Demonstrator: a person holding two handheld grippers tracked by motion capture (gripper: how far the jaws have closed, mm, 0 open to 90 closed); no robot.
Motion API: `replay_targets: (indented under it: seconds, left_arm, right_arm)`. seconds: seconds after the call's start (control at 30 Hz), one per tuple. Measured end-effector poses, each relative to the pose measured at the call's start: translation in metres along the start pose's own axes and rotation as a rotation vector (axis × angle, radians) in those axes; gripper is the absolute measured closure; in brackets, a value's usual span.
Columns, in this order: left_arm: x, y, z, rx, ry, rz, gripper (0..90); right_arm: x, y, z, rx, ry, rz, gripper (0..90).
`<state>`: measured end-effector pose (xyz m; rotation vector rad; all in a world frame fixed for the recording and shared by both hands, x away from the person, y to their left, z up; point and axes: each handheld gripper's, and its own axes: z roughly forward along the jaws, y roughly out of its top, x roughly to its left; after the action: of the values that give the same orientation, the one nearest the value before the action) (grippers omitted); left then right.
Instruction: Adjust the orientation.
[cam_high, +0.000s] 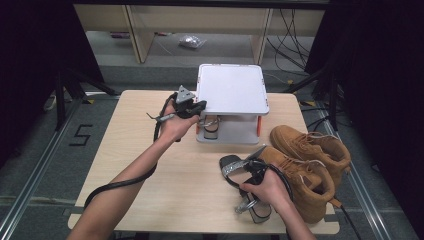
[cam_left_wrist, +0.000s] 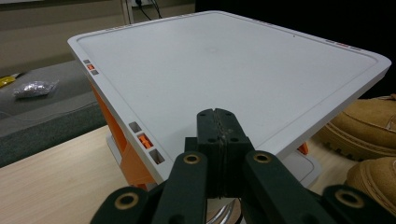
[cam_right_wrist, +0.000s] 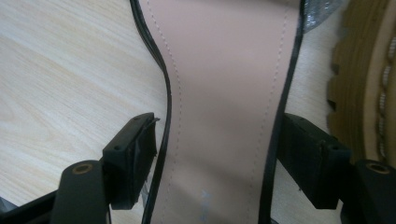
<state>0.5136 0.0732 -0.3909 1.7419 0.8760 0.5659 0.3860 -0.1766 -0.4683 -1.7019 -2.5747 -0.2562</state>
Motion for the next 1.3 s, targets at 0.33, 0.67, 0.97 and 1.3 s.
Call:
replay_targets:
  seconds: [0.33,0.67,0.97,1.3]
  left_arm:
    - [0.0002,0.0002,0.0002,0.0,-0.003,-0.001,89.1]
    - [0.0001,0.0002,0.0001,0.001,-0.002,0.005,89.2]
    - [0.0006,0.0006,0.0002,0.004,-0.006,0.007,89.3]
    - [0.0004,0.001,0.0003,0.006,-0.006,0.008,89.3]
  right_arm:
    - [-0.0008,0.0042,0.0092,0.031,-0.029,-0.021,31.8]
    - [0.0041,0.0059,0.008,0.062,-0.046,-0.036,38.5]
    - [0.0049,0.0047,0.0078,0.047,-0.056,0.031,41.6]
    - [0.0016,0.0024,0.0031,0.044,-0.003,0.056,42.9]
